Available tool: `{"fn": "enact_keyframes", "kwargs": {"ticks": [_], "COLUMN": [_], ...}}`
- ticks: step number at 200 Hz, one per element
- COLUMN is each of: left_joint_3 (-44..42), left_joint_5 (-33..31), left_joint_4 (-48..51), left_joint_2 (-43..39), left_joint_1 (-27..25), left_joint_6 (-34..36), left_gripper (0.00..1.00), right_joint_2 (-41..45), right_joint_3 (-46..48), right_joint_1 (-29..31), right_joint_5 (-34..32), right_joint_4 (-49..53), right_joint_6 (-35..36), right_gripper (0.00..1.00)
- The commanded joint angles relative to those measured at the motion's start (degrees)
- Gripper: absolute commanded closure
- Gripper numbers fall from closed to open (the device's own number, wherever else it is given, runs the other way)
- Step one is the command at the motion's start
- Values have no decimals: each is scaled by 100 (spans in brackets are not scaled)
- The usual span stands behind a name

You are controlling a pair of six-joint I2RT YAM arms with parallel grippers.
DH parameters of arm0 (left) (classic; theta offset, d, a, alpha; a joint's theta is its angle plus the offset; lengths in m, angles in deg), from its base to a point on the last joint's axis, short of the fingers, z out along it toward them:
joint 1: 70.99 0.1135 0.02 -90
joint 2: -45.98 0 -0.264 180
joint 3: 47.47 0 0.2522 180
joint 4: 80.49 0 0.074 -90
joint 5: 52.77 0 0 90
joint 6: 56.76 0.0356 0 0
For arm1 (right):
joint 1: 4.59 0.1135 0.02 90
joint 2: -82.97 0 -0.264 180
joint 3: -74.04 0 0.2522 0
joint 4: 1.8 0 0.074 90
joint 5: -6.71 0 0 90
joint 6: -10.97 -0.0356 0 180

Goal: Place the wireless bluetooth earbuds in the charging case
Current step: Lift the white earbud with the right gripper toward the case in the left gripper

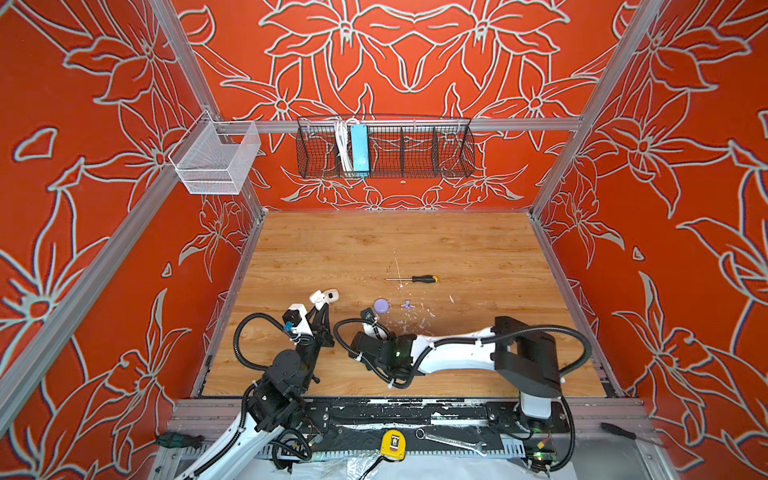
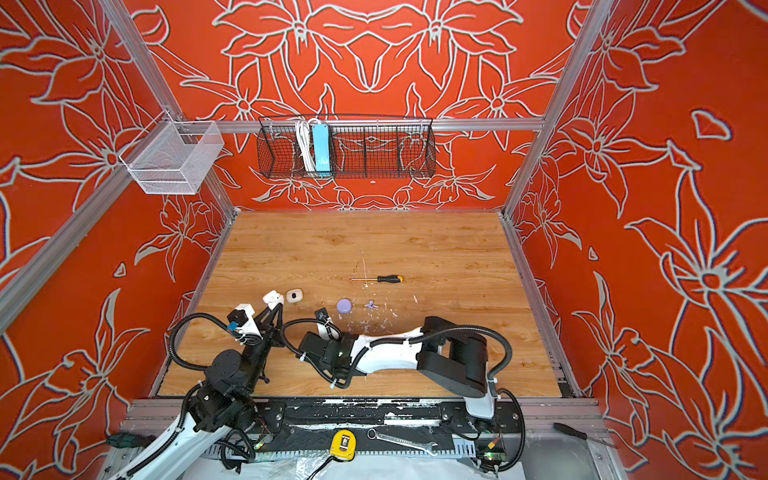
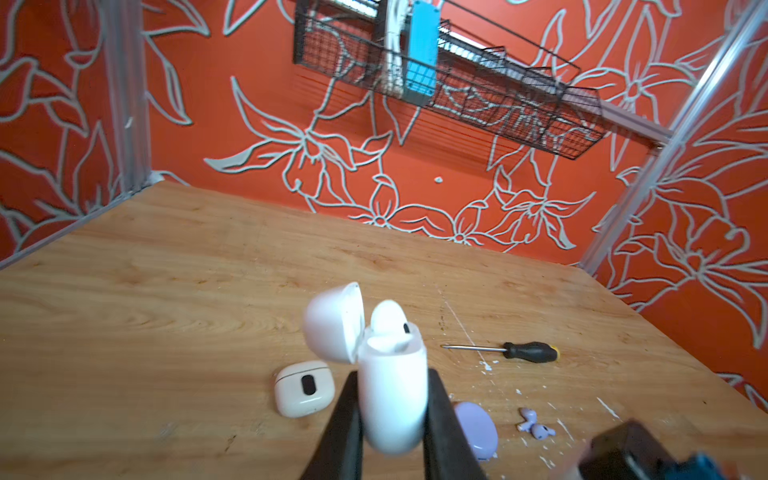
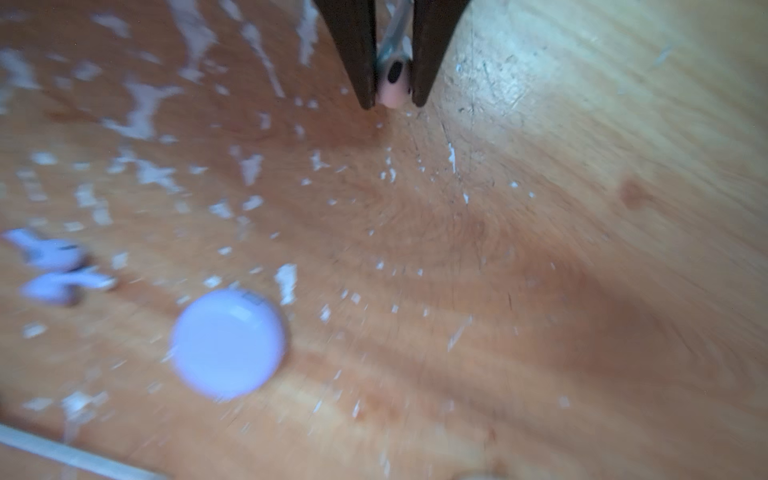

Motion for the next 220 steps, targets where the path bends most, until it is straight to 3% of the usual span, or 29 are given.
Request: {"fn": "enact_keyframes", "kwargs": {"ticks": [1,32,46,72,102,132,184,220], "left_joint_3": [-173,-382,-439,-450,-453,-459,-446,-421], "left_joint_5": [1115,2227,2631,3191,3642,3995,4094,3980], "left_joint_4": [-910,-1535,-1656,-1807,-1903,-2010,-2122,-2211], "left_joint_2": [-68,-73,-73,-62,-73,-73,-73,-73], "left_joint_1": [21,22,21,21,21,12,-40,-66], "left_joint_6": [589,1057,1237,1449,1610,1750,1774,1594], "left_gripper": [100,100,100,100,100,100,100,100], "right_joint_2": [830,1801,2151,2431,2274,1951,1806,2012], "right_joint_3": [24,96,234,474,518,486,812,1337], "right_joint_1": [86,506,779,1166,1369,1421,1342,1285], "right_joint_5": [-873,-2108,-2627,-2976,-2808,-2427,-2295,-1803], "right_joint_4": [-14,-396,-1145,-2904,-4449,-5490,-6414,-6827], "right_joint_6": [340,1184,1932,3395,4593,5240,5595,5640], "right_gripper": [88,89,91,93,94,93,94,93]}}
